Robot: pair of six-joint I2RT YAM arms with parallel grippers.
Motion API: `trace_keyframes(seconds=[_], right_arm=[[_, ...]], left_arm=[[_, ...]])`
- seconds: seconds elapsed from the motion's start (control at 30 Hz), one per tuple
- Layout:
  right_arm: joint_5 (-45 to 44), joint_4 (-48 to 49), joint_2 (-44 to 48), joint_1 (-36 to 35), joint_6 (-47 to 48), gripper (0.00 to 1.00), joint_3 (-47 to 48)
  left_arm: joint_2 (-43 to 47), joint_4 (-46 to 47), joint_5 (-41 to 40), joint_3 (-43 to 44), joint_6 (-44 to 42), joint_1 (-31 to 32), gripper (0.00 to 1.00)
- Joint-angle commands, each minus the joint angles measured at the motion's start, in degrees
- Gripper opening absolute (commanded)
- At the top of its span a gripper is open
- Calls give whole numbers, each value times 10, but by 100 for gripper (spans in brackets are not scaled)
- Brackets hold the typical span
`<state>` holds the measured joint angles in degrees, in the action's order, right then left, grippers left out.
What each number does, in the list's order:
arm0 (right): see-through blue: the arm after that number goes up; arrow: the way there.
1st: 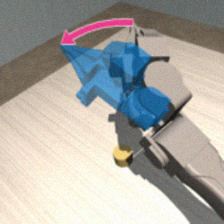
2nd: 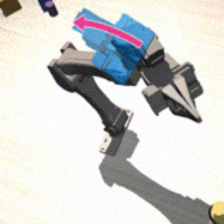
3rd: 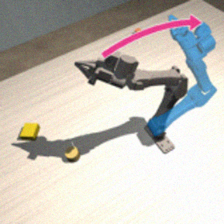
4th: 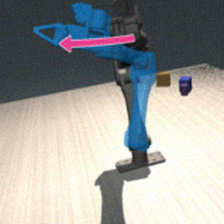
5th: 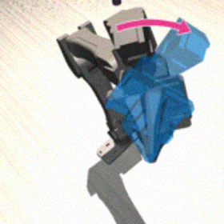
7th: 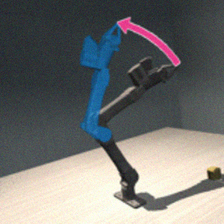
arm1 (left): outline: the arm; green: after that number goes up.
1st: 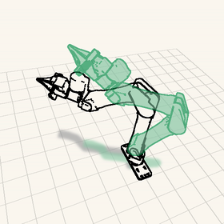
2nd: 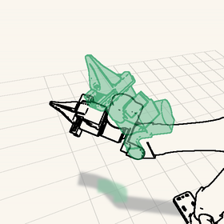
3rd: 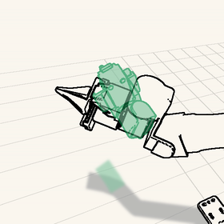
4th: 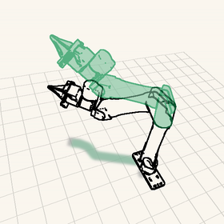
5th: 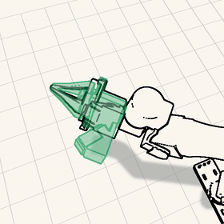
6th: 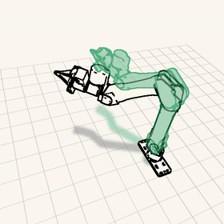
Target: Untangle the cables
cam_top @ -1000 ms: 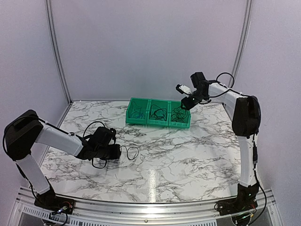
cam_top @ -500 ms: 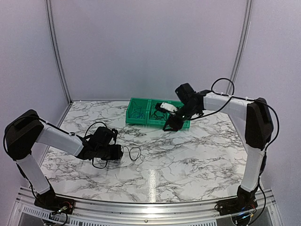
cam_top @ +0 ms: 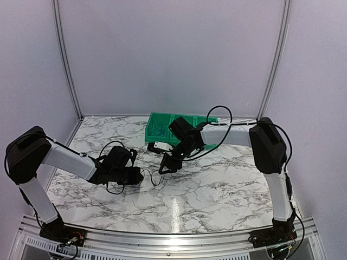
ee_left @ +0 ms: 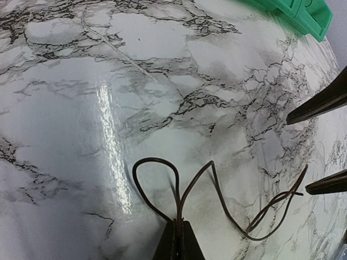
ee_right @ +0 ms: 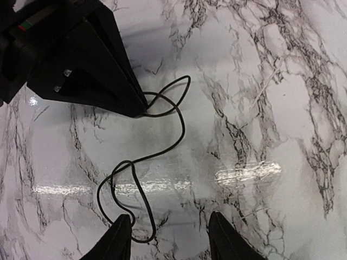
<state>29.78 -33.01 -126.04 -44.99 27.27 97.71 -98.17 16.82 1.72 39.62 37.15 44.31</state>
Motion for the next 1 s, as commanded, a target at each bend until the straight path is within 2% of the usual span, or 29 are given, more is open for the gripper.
trace_keyframes(seconds=[0.0, 0.1, 0.2, 0.23, 0.5, 0.7, 0.97], right_arm=[[47, -8, -21, 3, -6, 47, 31], [75, -18, -26, 1, -2, 36, 31], [80, -29, -25, 3, -6, 6, 41], [80, -29, -17, 6, -8, 0, 42], [65, -34, 107, 77, -22, 0, 53], [45, -44, 156, 138, -23, 0, 49], [41, -35, 183, 219, -41, 0, 57]], left_arm=[[-11, -57, 19, -20, 2, 6, 0], [-13, -55, 17, -22, 1, 6, 0], [-19, -54, 16, -22, 0, 6, 0], [-19, -54, 16, -22, -1, 6, 0], [-17, -52, 7, -47, 1, 5, 0], [-22, -51, 6, -45, 3, 6, 20], [-22, -52, 6, -42, 1, 6, 24]])
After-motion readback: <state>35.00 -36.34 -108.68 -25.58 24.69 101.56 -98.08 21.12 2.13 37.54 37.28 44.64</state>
